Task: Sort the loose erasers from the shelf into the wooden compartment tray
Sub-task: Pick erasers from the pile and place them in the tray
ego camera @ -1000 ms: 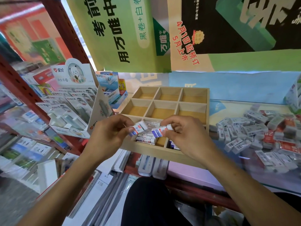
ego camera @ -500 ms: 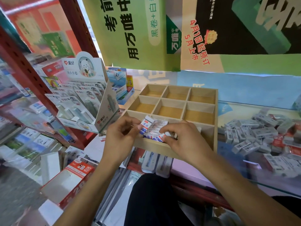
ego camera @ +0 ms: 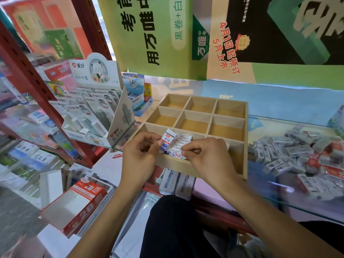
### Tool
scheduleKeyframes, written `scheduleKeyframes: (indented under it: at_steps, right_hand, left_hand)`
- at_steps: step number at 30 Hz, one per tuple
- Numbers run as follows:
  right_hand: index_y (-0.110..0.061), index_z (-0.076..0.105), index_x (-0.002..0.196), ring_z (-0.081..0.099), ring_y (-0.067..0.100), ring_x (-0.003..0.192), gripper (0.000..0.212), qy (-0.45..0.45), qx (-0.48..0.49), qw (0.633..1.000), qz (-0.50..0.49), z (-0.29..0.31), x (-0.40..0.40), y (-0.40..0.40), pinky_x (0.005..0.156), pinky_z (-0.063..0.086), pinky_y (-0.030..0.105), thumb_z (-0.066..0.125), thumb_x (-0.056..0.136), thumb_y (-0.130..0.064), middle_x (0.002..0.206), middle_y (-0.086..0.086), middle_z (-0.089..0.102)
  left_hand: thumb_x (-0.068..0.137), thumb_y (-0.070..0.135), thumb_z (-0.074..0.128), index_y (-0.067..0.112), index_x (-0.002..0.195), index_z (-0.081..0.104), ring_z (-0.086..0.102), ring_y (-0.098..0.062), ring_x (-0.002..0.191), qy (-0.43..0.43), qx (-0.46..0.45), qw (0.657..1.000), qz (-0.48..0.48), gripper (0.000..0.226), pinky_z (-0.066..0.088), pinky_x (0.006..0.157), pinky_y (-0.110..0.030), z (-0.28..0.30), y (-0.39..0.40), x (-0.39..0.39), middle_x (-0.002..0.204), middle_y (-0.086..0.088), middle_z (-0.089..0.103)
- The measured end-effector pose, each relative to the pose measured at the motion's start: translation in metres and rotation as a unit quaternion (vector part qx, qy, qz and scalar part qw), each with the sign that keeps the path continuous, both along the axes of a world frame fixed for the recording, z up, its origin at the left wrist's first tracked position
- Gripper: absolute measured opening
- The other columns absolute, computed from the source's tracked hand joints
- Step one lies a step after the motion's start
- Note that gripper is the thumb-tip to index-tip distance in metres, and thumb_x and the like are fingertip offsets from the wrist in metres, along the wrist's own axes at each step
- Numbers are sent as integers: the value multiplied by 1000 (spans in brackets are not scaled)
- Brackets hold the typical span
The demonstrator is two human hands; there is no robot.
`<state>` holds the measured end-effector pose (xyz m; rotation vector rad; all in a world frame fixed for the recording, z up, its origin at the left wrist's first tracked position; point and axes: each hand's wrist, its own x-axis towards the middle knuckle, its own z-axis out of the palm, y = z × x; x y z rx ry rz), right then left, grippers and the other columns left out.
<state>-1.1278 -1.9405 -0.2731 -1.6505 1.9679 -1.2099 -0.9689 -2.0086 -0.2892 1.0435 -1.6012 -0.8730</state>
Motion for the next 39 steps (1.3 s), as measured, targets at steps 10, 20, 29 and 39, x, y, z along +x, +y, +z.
scheduleKeyframes:
  at_steps: [10,20,29,39]
  right_hand:
    - [-24,69,114,37,14,113,32,189,81,971,119,0,-11,8,101,30,29,44,95,-15,113,-3,50]
    - [-20,74,92,64,2,82,20,-97,7,995,19,19,-51,20,75,48,11,59,90,-6,89,-8,72]
    - [-26,74,82,68,8,75,20,-119,-1,993,-21,18,-73,33,75,55,26,63,84,-10,76,-10,71]
    - [-23,73,85,66,5,70,15,-103,20,994,8,13,-79,40,67,50,13,63,88,-13,78,-7,70]
  left_hand:
    - [88,11,68,24,87,69,69,-15,86,-2,-4,1000,-7,14,54,76,-29,-3,1,2,88,4,73]
    - [84,15,73,22,81,70,69,-9,82,-53,45,996,-48,8,53,73,-25,21,15,-11,82,5,72]
    - [78,21,73,20,68,70,60,3,66,-290,4,955,-61,10,41,54,-5,35,18,-65,65,11,68]
    - [79,-13,42,11,91,71,68,-7,84,-289,121,932,-184,40,46,61,-9,49,6,-66,87,-4,73]
